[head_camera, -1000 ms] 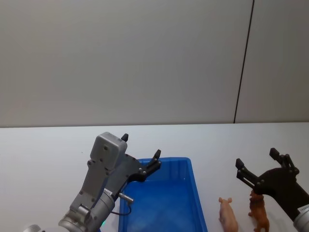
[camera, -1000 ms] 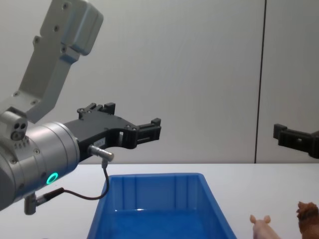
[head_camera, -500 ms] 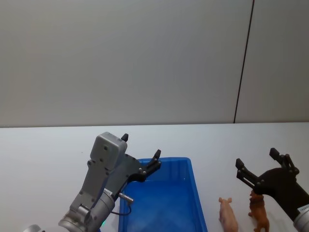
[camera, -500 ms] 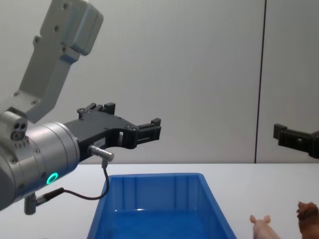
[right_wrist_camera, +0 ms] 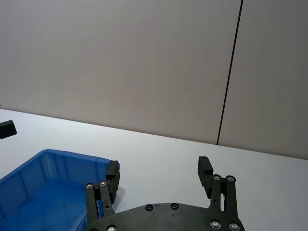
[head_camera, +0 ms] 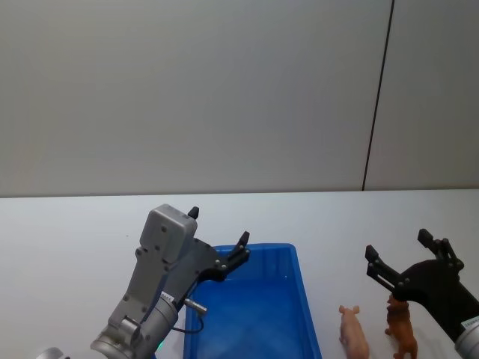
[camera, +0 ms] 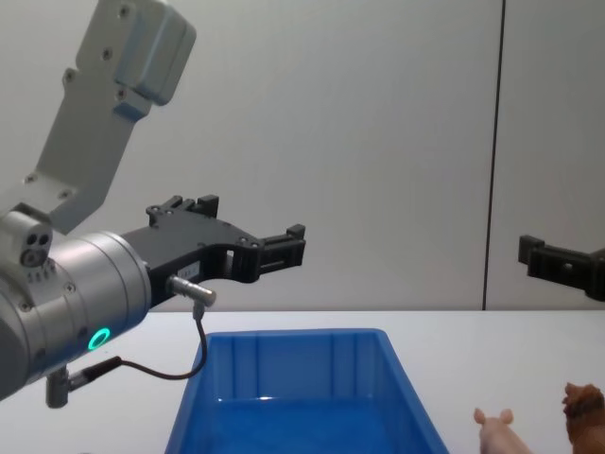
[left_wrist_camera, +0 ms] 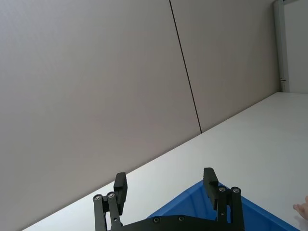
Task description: Pick up the two dolls from the table and place them into the box.
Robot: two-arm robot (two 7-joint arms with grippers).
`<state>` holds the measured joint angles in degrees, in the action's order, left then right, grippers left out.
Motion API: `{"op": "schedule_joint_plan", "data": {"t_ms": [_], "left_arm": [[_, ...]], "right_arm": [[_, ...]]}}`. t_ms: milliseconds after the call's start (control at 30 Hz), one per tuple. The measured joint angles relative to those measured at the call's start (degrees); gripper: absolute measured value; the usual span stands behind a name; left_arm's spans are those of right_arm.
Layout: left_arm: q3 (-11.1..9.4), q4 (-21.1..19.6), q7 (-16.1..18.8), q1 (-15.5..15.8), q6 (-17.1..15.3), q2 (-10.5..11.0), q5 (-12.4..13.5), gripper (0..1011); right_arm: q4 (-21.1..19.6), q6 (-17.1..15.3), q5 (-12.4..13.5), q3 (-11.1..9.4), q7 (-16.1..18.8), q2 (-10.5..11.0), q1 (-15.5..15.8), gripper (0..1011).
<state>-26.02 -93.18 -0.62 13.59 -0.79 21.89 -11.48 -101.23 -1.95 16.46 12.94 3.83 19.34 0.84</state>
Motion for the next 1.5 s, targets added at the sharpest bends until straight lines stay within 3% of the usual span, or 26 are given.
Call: {"op": "schedule_joint_plan", "data": {"t_ms": [700, 1500], "left_arm": [[0.0, 0.0, 0.0, 0.0, 0.0, 0.0, 0.0, 1001], [0.0, 0.0, 0.0, 0.0, 0.0, 0.0, 0.0, 1001]], "right_arm": [[0.33, -0.47, 0.47, -0.13, 0.12, -0.16, -0.18, 1001], [0.82, -7.39, 1.85, -0.18, -4.52, -1.08, 1.26, 1001]]}}
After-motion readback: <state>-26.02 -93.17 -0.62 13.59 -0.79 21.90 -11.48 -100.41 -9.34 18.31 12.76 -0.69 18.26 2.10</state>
